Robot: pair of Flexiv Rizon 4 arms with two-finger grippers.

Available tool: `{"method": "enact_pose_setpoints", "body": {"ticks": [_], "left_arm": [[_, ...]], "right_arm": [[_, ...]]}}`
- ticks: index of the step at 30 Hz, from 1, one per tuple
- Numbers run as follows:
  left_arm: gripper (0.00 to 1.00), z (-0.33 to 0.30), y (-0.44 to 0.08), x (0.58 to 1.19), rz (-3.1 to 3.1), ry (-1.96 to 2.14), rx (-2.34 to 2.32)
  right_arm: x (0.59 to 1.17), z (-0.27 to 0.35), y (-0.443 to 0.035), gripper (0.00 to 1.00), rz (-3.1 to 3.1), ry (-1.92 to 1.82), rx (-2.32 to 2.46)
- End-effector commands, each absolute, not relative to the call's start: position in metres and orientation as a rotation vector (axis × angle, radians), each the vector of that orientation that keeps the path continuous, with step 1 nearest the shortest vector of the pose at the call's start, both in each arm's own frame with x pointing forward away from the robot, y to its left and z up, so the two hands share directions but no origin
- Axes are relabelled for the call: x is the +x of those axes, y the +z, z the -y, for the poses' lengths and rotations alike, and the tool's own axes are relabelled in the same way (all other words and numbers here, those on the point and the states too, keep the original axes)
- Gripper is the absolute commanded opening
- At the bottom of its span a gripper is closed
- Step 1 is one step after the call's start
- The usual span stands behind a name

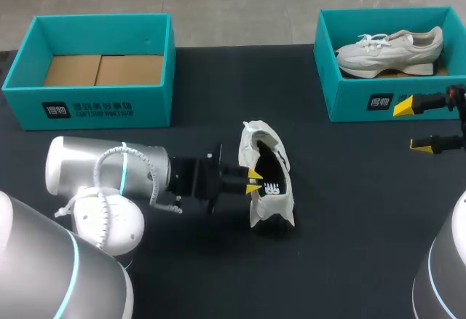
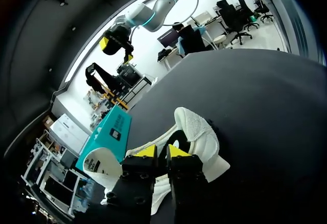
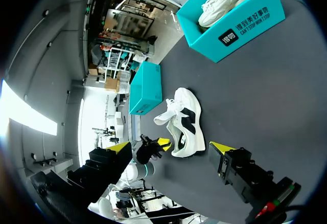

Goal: Take the shoe out of the shoebox, open the shoe tongue, remove and reinsert the insole, then place the shoe into the shoebox

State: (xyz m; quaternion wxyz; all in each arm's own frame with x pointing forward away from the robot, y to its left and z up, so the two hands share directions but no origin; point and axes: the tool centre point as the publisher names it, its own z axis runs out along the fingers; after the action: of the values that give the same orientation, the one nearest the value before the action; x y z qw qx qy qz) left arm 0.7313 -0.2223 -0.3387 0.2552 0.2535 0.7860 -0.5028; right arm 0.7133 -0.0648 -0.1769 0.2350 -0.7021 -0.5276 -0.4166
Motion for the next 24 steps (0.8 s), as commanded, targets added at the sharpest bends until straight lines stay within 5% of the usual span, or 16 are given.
{"method": "enact_pose_setpoints", "body": {"ticks": [1,24], "left_arm": [[0.0,0.229,-0.343,0.734,-2.139,-1.382,0.699],[0.0,0.206,-0.31,0.736,-2.378,-1.134,1.451]], "right_arm": [[0.712,0.065,-0.177,1.0,1.448,-1.142,-1.93],[0.712,0.065,-0.177,1.0,1.448,-1.142,-1.93]]}}
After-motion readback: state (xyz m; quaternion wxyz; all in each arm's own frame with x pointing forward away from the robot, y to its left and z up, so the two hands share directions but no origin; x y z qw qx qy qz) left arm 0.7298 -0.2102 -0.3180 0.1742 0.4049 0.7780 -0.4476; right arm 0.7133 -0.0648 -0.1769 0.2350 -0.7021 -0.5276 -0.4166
